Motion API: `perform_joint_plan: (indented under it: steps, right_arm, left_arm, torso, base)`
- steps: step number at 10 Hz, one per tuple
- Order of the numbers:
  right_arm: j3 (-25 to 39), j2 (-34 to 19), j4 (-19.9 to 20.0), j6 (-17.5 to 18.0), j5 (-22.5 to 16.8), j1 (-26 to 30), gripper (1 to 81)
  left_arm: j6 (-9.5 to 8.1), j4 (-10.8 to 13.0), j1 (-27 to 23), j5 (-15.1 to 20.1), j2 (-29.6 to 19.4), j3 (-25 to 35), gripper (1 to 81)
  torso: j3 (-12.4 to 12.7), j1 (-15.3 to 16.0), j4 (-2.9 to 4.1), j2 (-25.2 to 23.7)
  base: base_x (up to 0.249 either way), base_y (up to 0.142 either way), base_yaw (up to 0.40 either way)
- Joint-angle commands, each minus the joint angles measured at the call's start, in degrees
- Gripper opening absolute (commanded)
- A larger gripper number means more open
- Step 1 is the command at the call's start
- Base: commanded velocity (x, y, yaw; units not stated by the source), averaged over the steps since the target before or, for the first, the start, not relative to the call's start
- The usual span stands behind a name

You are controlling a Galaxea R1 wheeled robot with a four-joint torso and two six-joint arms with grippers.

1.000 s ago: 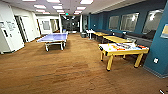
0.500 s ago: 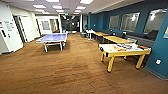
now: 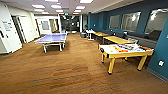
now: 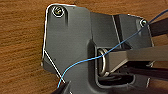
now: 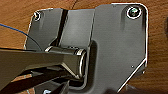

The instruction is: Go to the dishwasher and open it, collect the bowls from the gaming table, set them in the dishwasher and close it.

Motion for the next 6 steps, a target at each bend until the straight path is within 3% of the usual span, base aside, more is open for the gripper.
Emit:
perform_joint_plan:
  steps: [1,6]
  right_arm:
    - [0.3,-0.1,0.2,0.1,-2.4,2.8,81.1]
    - [-0.1,-0.1,0.0,0.1,-2.3,2.9,81.1]
  left_arm:
    - [0.46,0.4,-2.0,2.7,0.0,0.1,81.1]
    - [0.46,-0.1,-2.0,2.7,0.3,0.1,81.1]
  torso:
    - [0.0,0.0,0.00,0.0]
    - [0.0,0.0,0.00,0.0]
  base:
    - [0.181,0.000,0.000]
    - [0.181,0.000,0.000]
